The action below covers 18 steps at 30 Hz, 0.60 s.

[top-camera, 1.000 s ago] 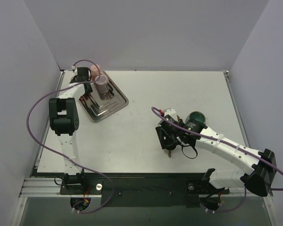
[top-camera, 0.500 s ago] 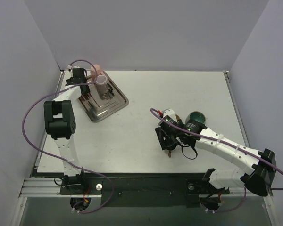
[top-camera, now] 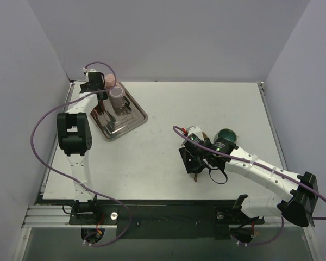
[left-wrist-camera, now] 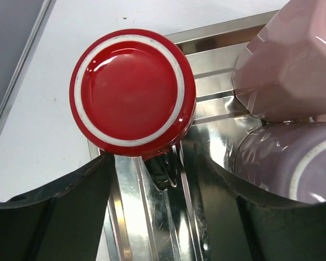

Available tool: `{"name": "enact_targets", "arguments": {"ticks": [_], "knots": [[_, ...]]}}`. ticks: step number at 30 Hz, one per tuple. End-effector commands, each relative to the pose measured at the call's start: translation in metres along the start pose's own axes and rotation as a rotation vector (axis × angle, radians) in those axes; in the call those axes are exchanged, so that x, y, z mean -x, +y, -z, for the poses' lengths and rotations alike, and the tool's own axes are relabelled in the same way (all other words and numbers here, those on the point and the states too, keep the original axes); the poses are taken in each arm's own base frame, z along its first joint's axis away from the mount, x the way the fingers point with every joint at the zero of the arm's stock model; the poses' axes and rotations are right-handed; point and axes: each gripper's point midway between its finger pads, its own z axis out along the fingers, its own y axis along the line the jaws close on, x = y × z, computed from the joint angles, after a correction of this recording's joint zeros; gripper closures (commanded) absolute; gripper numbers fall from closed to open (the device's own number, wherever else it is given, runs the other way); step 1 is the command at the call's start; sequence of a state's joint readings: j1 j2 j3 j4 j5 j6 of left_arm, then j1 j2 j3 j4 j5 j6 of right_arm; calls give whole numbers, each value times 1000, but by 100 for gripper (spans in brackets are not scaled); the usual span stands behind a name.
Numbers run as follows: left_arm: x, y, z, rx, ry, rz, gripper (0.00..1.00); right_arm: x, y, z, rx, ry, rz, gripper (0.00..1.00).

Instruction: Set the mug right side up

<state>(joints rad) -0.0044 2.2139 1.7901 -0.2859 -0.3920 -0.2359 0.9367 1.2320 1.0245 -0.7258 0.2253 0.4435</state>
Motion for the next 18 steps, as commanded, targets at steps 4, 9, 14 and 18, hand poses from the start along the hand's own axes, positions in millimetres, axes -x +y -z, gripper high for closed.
{"name": "enact_targets", "arguments": {"ticks": [4, 9, 14, 18], "knots": [[-4, -2, -12, 45, 26, 12, 40, 3, -10, 15, -25, -25, 4, 30], [-13, 1, -9, 38, 48, 8, 57, 1, -14, 17, -33, -36, 6, 30], [-18, 7, -10, 59, 50, -7, 66, 2, -15, 22, -26, -47, 7, 30], [-20, 13, -2, 63, 50, -29, 83, 0, -18, 24, -28, -57, -4, 30]]}}
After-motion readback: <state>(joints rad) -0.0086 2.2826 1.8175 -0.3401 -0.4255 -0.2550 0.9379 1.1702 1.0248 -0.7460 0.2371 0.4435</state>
